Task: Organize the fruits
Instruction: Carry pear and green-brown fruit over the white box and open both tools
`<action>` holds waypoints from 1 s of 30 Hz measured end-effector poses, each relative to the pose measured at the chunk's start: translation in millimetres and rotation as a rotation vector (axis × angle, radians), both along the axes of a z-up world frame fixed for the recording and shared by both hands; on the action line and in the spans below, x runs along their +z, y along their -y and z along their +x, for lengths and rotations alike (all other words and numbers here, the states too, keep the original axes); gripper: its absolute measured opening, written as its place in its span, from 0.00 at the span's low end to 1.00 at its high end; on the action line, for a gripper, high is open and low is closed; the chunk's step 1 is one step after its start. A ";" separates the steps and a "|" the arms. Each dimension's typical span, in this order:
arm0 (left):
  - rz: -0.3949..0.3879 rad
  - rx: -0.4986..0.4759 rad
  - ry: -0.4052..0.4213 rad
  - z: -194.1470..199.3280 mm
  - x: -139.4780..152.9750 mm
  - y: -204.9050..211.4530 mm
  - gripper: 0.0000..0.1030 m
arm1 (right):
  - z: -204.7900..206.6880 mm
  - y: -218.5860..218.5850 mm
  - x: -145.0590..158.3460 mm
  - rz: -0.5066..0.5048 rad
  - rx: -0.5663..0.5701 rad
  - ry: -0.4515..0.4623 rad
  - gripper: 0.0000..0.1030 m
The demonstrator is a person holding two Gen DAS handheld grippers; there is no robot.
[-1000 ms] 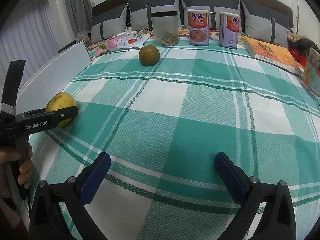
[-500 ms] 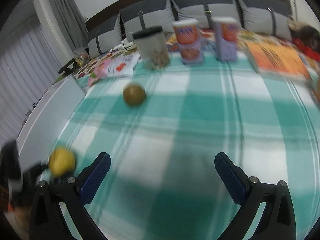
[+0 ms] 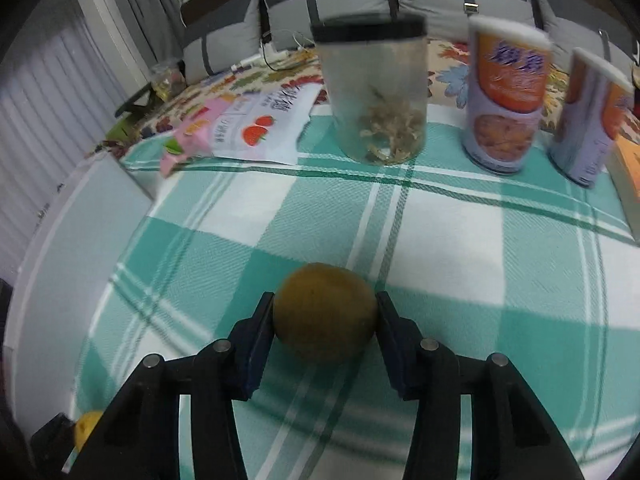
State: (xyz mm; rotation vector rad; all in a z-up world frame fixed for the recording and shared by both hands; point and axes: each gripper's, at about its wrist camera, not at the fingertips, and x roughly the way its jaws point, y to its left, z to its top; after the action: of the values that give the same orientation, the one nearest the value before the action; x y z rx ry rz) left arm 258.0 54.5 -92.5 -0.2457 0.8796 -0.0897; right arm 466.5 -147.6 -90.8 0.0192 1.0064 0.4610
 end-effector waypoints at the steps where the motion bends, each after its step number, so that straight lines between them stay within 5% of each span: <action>1: -0.016 -0.001 0.006 -5.5 6.5 -0.5 0.65 | -10.4 3.6 3.8 0.008 0.009 -0.009 0.47; 8: -0.209 -0.040 0.050 -71.6 94.3 -27.1 0.65 | -97.8 9.2 35.2 0.113 0.078 -0.124 0.47; 11: -0.283 0.006 0.075 -101.1 136.9 -69.7 0.65 | -128.5 -21.9 60.7 0.175 0.138 -0.140 0.47; 15: -0.244 0.149 0.096 -118.4 171.1 -145.9 0.65 | -157.8 -108.1 107.7 0.250 0.294 -0.110 0.47; 20: -0.189 0.320 -0.054 -94.4 130.7 -227.2 0.65 | -170.7 -225.8 126.2 0.187 0.467 -0.079 0.47; 24: -0.196 0.392 -0.224 -64.4 69.7 -262.9 0.65 | -169.8 -306.6 100.4 0.002 0.543 -0.051 0.47; 30: -0.173 0.433 -0.351 -46.1 28.3 -270.5 0.65 | -167.1 -346.5 56.5 -0.224 0.606 -0.040 0.47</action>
State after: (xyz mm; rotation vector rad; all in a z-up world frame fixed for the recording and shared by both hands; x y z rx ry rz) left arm 211.8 325.0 -64.2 -0.6213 1.1492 0.2894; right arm 299.4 198.9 -34.4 -0.4900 1.0923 0.8978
